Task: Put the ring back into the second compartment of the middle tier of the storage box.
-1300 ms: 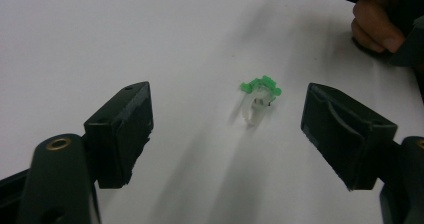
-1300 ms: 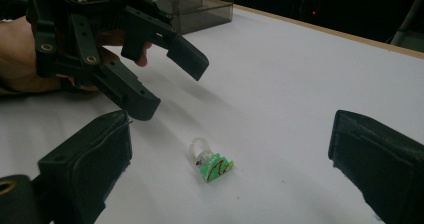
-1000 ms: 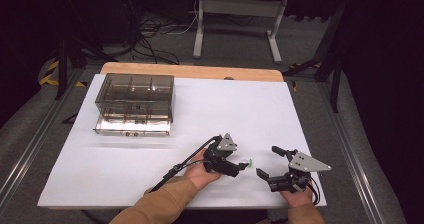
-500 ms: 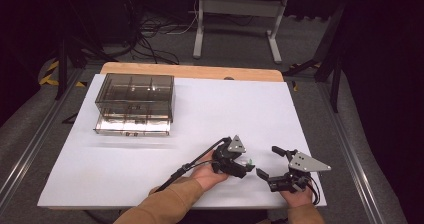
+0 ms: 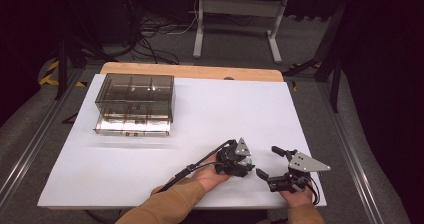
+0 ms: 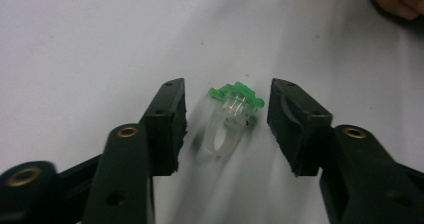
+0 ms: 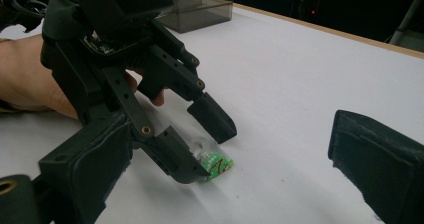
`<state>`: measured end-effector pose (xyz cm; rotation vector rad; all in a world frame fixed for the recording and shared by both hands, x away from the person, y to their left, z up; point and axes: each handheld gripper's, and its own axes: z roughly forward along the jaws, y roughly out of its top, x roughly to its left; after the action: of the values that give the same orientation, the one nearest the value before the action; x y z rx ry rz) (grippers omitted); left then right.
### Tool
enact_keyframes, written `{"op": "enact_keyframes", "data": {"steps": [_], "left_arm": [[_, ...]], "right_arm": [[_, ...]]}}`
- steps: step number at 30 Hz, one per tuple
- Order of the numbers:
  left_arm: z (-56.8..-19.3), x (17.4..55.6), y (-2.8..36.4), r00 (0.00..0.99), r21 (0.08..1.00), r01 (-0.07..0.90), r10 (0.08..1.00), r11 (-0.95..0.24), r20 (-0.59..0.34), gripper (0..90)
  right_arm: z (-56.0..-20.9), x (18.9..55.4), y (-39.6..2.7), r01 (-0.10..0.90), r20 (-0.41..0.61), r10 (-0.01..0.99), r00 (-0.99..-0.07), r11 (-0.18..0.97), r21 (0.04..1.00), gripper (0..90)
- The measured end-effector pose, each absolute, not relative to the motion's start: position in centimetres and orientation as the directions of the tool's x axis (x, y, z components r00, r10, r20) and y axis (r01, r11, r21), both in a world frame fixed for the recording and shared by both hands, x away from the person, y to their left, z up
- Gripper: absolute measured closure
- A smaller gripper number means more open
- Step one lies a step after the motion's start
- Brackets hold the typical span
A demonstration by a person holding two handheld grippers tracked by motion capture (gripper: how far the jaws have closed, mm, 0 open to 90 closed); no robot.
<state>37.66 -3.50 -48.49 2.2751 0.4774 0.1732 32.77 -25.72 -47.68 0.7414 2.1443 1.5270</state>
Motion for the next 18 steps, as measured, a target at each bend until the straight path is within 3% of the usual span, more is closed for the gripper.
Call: {"op": "enact_keyframes", "data": {"steps": [6, 12, 18], "left_arm": [[-48.48, 37.48, -3.68, 0.924, 0.721, 0.269, 0.383, -0.639, -0.005, 70.0], [-48.41, 37.24, -3.68, 0.920, 0.724, 0.257, 0.391, -0.640, 0.018, 72.9], [-48.04, 37.28, -2.91, 0.916, 0.738, 0.286, 0.401, -0.611, -0.022, 73.8]], "right_arm": [[-47.70, 32.77, -25.71, 0.186, -0.020, 0.627, -0.779, 0.260, 0.948, 4.2], [-47.69, 32.75, -25.74, 0.187, -0.019, 0.627, -0.779, 0.261, 0.947, 4.2], [-47.67, 32.72, -25.77, 0.189, -0.014, 0.628, -0.778, 0.256, 0.948, 4.2]]}}
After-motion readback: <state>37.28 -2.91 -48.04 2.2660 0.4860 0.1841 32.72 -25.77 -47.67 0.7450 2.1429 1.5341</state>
